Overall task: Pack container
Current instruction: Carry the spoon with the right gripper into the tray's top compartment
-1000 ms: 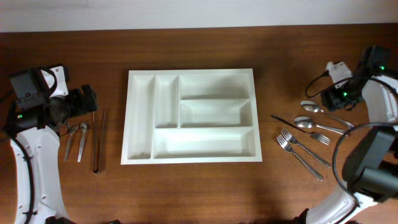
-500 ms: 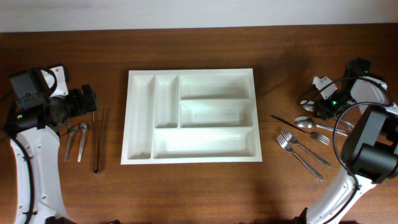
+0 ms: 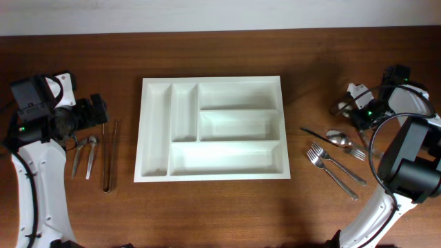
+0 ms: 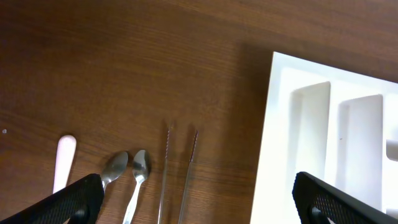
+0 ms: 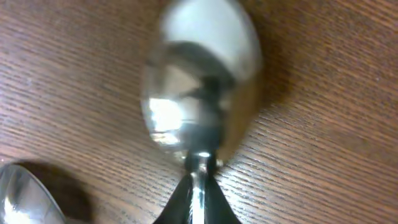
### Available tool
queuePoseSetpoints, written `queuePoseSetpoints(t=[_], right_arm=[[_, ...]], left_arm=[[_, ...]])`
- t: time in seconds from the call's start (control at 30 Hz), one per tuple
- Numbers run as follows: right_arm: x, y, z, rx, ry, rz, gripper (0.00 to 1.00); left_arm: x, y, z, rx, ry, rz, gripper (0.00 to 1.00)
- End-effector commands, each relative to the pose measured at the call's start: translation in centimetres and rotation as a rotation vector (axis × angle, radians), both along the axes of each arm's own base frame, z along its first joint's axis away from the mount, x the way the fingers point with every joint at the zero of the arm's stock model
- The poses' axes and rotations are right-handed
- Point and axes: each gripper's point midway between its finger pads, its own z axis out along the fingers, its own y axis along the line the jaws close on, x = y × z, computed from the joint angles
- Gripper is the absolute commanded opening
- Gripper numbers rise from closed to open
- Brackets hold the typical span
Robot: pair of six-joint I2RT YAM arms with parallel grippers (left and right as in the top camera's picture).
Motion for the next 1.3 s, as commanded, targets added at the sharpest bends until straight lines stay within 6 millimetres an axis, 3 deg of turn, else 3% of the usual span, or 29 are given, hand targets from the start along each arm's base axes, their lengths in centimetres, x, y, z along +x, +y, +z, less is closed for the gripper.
queuePoseSetpoints(t=[0.0,0.13,0.3,0.4,0.5,0.6,0.8,1.03,1.13,1.27], right_arm=[[0.7,-0.1,0.3,0.007,-0.02,-0.012,0.04],[1.5,-0.2,1.0,0.004,-0.039,-0.043,0.04],[3.1,0.1,3.2,-0.004,-0.08,-0.067,0.04],[4.0,1.0,6.0,-0.01,-0.102,-0.041,0.04],[4.8,3.3,9.8,-0.007,-0.123,0.01,0.04],[6.0,8.1,13.9,0.03,-0.166,0.11,0.04],[8.0,19.4,17.5,0.045,-0.264,0.395,0.04],[7.1,33.3,17.2,0.001,-0.367,0.922,0.04],[7.3,36.3,16.2,-0.047,-0.389,0.99,0.04],[7.1,38.4,14.6,-0.035,-0.379,1.03,0.04]], left_arm=[[0.3,0.0,0.6,0.001,-0.016,-0.018,0.99],[0.3,0.0,0.6,0.001,-0.016,-0.017,0.99],[0.3,0.0,0.6,0.001,-0.016,-0.018,0.99],[0.3,0.0,0.6,0.001,-0.016,-0.018,0.99],[0.3,0.0,0.6,0.001,-0.016,-0.018,0.99],[0.3,0.0,0.6,0.001,-0.016,-0.018,0.99],[0.3,0.0,0.6,0.001,-0.016,-0.018,0.99],[0.3,0.0,0.6,0.001,-0.016,-0.018,0.99],[0.3,0.0,0.6,0.001,-0.016,-0.018,0.99],[0.3,0.0,0.6,0.001,-0.016,-0.018,0.99]])
